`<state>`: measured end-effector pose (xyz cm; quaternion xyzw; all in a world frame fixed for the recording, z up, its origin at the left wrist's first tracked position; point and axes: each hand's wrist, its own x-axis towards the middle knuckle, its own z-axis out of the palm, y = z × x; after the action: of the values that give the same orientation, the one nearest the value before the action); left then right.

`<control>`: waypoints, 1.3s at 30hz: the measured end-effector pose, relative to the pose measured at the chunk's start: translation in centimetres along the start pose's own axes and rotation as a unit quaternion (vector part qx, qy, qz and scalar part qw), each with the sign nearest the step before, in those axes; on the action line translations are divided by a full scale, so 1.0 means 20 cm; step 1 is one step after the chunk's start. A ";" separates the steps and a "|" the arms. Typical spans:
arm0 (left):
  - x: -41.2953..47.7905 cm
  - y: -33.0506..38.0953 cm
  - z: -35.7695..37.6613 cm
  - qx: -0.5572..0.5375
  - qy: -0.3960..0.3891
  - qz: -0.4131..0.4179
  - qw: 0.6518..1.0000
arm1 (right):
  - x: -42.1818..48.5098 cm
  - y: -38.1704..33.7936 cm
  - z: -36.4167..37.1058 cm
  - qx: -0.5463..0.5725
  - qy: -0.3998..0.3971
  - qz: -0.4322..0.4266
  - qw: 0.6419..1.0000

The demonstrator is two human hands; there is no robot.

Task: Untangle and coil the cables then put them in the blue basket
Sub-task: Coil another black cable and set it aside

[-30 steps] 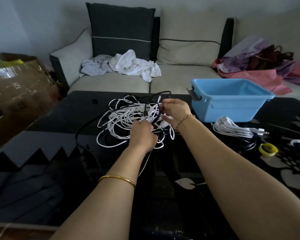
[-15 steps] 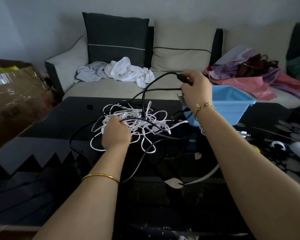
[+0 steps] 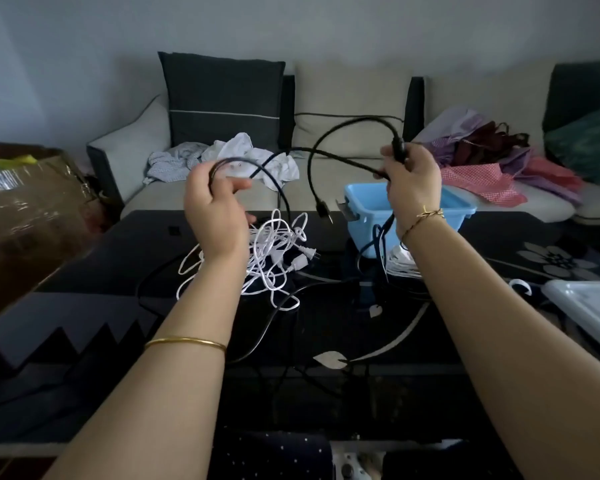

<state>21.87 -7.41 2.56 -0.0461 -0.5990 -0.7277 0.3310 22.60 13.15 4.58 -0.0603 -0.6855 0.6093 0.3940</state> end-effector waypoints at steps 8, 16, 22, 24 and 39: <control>-0.03 0.29 0.04 -0.154 -0.075 0.044 0.984 | -0.07 0.28 -0.07 -0.130 0.012 0.159 0.978; 0.05 0.37 0.00 -0.189 -0.126 0.035 0.973 | -0.12 0.24 0.02 -0.307 -0.036 0.103 0.945; 0.04 0.26 -0.03 -0.144 -0.154 -0.064 0.975 | -0.23 0.10 0.24 -0.219 -0.341 0.089 0.910; 0.05 0.25 -0.05 -0.164 -0.165 -0.092 0.968 | -0.25 0.17 0.29 -0.231 -0.356 0.133 0.896; 0.25 -0.38 -0.36 0.544 -0.258 -0.143 0.786 | -0.08 0.45 0.43 -0.487 -0.293 0.068 0.820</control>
<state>16.28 -15.49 -3.60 0.0417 -0.9582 -0.2816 0.0270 14.94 7.76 -3.72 -0.1093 -0.9702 0.2102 0.0510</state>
